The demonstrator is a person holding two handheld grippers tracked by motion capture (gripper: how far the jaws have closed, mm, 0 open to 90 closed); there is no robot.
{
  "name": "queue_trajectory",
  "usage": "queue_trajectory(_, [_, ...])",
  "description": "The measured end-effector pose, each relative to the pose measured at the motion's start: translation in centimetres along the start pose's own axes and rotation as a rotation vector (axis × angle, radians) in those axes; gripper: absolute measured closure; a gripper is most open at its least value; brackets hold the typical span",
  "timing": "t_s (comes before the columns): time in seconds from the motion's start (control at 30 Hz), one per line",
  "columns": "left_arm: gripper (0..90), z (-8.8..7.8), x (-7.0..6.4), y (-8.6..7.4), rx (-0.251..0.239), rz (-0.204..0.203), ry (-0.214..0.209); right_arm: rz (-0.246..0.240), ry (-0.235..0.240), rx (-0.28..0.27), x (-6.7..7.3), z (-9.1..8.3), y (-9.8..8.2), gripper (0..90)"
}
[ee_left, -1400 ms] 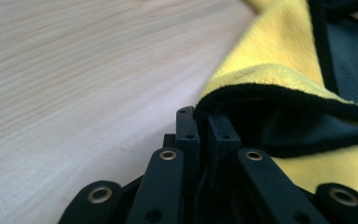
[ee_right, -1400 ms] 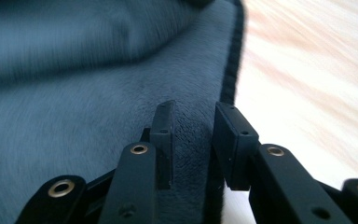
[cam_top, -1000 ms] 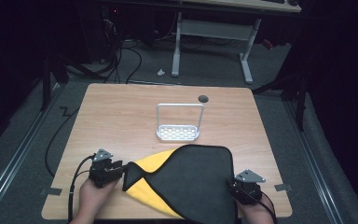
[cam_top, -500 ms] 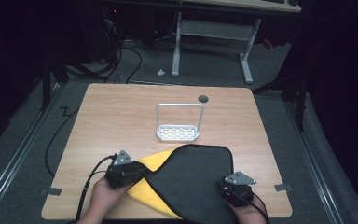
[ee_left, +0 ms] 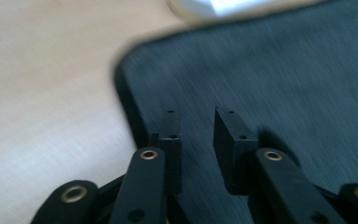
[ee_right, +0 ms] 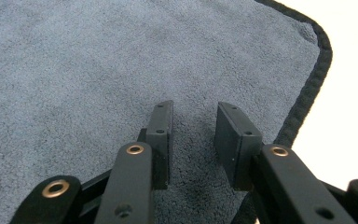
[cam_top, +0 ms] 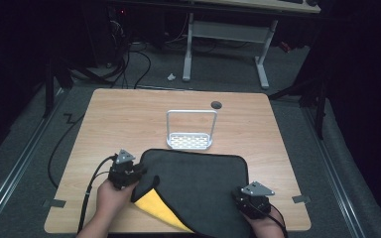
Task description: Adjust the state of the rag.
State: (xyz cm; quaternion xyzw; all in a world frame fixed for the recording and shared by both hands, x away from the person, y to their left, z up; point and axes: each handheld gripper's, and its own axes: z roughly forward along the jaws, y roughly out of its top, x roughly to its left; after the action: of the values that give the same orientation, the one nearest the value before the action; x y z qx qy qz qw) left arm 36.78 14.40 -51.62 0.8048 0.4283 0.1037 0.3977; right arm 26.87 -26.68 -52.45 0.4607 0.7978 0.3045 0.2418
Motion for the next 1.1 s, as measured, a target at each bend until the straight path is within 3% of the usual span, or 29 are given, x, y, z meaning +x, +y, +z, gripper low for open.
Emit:
queue_trajectory(0.13, [73.7, -0.4, -1.0, -2.0, 0.032, 0.008, -0.038, -0.002, -0.001, 0.003, 0.0, 0.0, 0.0, 68.2])
queue_trajectory(0.4, [64.5, -3.8, -3.3, -5.2, -0.006, 0.029, -0.141, 0.014, -0.011, 0.000, -0.2, 0.1, 0.0, 68.5])
queue_trajectory(0.5, [61.9, -5.0, -4.0, -6.5, 0.012, 0.059, -0.128, 0.010, -0.016, 0.000, -0.1, 0.1, 0.0, 68.8])
queue_trajectory(0.57, [61.1, -5.7, -4.2, -7.5, 0.012, 0.042, -0.139, 0.007, -0.019, 0.002, -0.1, 0.1, 0.0, 68.9])
queue_trajectory(0.7, [59.9, -6.9, -3.8, -8.7, -0.003, 0.011, -0.116, 0.007, -0.020, 0.002, -0.1, 0.1, 0.0, 69.0])
queue_trajectory(0.87, [59.0, -6.5, -3.1, -7.8, -0.011, -0.002, -0.103, 0.010, -0.022, 0.004, -0.1, 0.2, 0.1, 69.5])
queue_trajectory(1.0, [60.1, -3.9, -3.2, -6.0, 0.013, 0.070, -0.068, 0.012, -0.025, -0.001, -0.2, 0.3, 0.2, 69.6])
queue_trajectory(1.1, [61.6, -2.4, -3.3, -4.4, 0.035, 0.096, -0.051, 0.016, -0.032, -0.001, -0.4, 0.5, 0.4, 69.6])
